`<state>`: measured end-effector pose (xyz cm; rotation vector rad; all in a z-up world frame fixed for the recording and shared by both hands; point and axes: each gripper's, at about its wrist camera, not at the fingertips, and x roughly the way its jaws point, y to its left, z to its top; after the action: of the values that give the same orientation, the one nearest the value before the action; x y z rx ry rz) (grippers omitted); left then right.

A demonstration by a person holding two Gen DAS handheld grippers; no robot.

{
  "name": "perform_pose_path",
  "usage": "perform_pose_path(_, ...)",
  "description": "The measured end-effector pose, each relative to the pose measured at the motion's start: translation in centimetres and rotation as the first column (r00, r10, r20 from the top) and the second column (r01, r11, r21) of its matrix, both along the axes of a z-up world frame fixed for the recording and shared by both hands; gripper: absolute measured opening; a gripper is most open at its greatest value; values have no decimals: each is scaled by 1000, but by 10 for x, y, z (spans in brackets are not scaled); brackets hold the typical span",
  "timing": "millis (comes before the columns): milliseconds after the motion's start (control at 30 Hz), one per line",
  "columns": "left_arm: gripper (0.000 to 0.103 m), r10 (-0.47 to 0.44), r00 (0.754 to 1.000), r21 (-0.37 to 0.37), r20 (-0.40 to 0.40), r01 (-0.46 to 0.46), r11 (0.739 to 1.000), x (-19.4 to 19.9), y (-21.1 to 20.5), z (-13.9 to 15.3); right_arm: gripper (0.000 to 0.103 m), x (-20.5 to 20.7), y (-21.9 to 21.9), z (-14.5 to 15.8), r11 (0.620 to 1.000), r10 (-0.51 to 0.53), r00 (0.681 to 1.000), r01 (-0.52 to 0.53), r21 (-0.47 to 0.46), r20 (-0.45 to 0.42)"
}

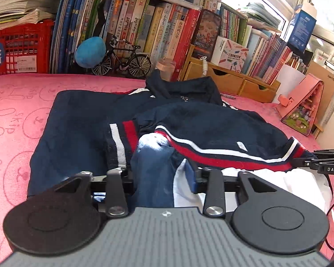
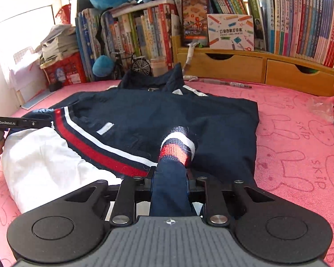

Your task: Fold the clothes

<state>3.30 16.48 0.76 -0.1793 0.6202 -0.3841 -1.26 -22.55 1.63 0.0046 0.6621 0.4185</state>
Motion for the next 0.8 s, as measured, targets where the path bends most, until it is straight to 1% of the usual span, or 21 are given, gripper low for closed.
perform_pose_path(33, 13, 8, 999, -9, 33, -8, 1000, -9, -2, 3, 19, -7, 1, 8, 1000, 4, 1000, -4, 8, 31)
perform_pose_path(67, 10, 17, 997, 4, 77, -18, 1000, -18, -4, 9, 18, -14, 2, 16, 1000, 9, 998, -9, 7, 62)
perform_pose_path(133, 9, 34, 987, 6, 155, -35, 999, -32, -6, 25, 18, -26, 6, 39, 1000, 24, 988, -23, -5, 154)
perform_pose_path(200, 9, 54, 974, -6, 219, -54, 999, -34, -3, 42, 18, -28, 13, 61, 999, 38, 970, -29, -38, 242)
perform_pose_path(267, 9, 86, 954, -5, 288, -89, 996, -21, 0, 63, 18, -17, 20, 82, 997, 42, 947, -20, -72, 320)
perform_pose_path(333, 10, 132, 933, -5, 335, -139, 990, 5, 3, 76, 18, 5, 24, 98, 997, 23, 928, 5, -74, 372)
perform_pose_path(367, 13, 147, 924, 10, 352, -161, 987, 17, 4, 79, 18, 22, 26, 105, 998, 6, 920, 20, -62, 391)
perform_pose_path(400, 15, 173, 913, 41, 370, -202, 978, 35, 2, 78, 18, 43, 27, 108, 998, -13, 918, 35, -48, 397)
perform_pose_path(467, 16, 190, 918, 103, 348, -239, 966, 64, -5, 68, 19, 80, 32, 105, 998, -43, 929, 58, -31, 367)
perform_pose_path(500, 17, 201, 928, 132, 313, -252, 959, 79, -8, 58, 19, 104, 36, 95, 997, -58, 944, 69, -24, 324)
perform_pose_path(533, 17, 213, 937, 162, 277, -264, 951, 92, -10, 48, 19, 125, 40, 82, 997, -64, 959, 76, -30, 276)
perform_pose_path(600, 20, 229, 954, 223, 194, -270, 937, 111, -12, 24, 19, 157, 50, 50, 994, -68, 980, 83, -72, 189)
perform_pose_path(633, 22, 236, 960, 256, 153, -269, 929, 119, -12, 11, 19, 170, 54, 33, 992, -68, 986, 83, -97, 149)
perform_pose_path(700, 27, 240, 965, 307, 105, -261, 915, 127, -13, -10, 20, 188, 59, 5, 988, -75, 993, 86, -127, 96)
perform_pose_path(767, 41, 245, 965, 330, 91, -262, 907, 128, -12, -22, 26, 200, 58, -16, 986, -89, 994, 97, -133, 63)
perform_pose_path(800, 45, 253, 964, 330, 83, -266, 905, 129, -11, -24, 27, 204, 56, -22, 987, -97, 994, 103, -123, 54)
